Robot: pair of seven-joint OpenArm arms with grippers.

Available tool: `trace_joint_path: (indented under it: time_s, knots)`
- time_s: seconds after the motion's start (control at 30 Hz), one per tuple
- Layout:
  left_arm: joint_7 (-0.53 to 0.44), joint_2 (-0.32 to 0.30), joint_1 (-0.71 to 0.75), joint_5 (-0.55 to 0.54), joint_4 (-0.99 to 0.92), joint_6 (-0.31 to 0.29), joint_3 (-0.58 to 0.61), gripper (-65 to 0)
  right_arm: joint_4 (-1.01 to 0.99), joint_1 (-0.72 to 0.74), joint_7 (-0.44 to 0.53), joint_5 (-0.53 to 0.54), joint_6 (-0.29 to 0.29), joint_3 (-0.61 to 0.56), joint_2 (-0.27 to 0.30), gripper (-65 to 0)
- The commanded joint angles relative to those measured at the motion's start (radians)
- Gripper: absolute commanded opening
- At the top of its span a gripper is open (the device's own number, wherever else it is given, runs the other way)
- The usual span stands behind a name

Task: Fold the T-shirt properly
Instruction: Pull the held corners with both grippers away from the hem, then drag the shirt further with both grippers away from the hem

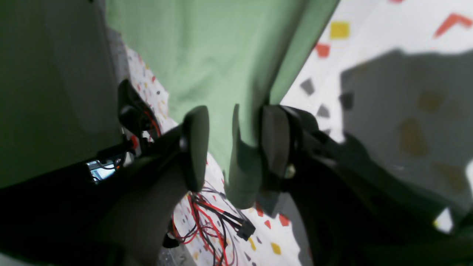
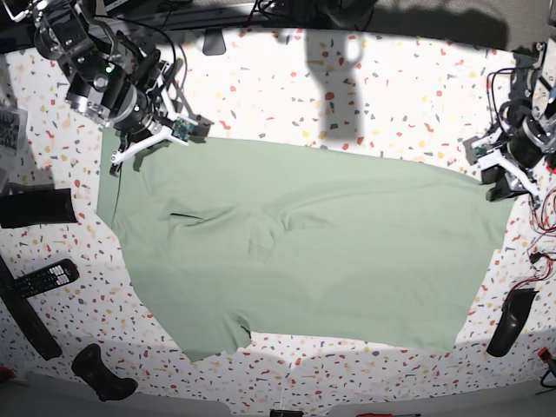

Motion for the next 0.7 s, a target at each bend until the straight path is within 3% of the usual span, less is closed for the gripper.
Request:
trace_joint_path:
  time_s: [0.0,0.3,0.33,0.4,0.53,0.67]
  knots:
    - [-0.014,-0.021,-0.007,0.000,-0.011,0.003,-0.009,-43.5,0.019,0.008,0.008,0.000,-0.010,0.010,0.014,-65.0]
    - [-0.074,0.067,-0.019,0.000,-0.057,0.003,-0.009,-43.9,0.019,0.008,0.008,0.000,-0.010,0.010,0.014,-65.0]
    - [-0.074,0.073,-0.024,0.000,-0.057,0.004,-0.009,-47.9,0.019,0.008,0.008,0.000,-0.010,0.010,0.014,-65.0]
    - [-0.076,0.077,-0.027,0.000,-0.056,0.004,-0.009,-64.8,0.019,0.008,0.008,0.000,-0.010,0.010,0.014,-65.0]
    - [-0.058,0.065,-0.021,-0.003,-0.055,0.004,-0.009,-65.0,0.019,0.008,0.008,0.000,-0.010,0.010,0.014,-65.0]
    - [-0.011,0.066,-0.021,-0.112,-0.055,0.004,-0.009,-65.0,0.019,0.008,0.008,0.000,-0.010,0.010,0.014,-65.0]
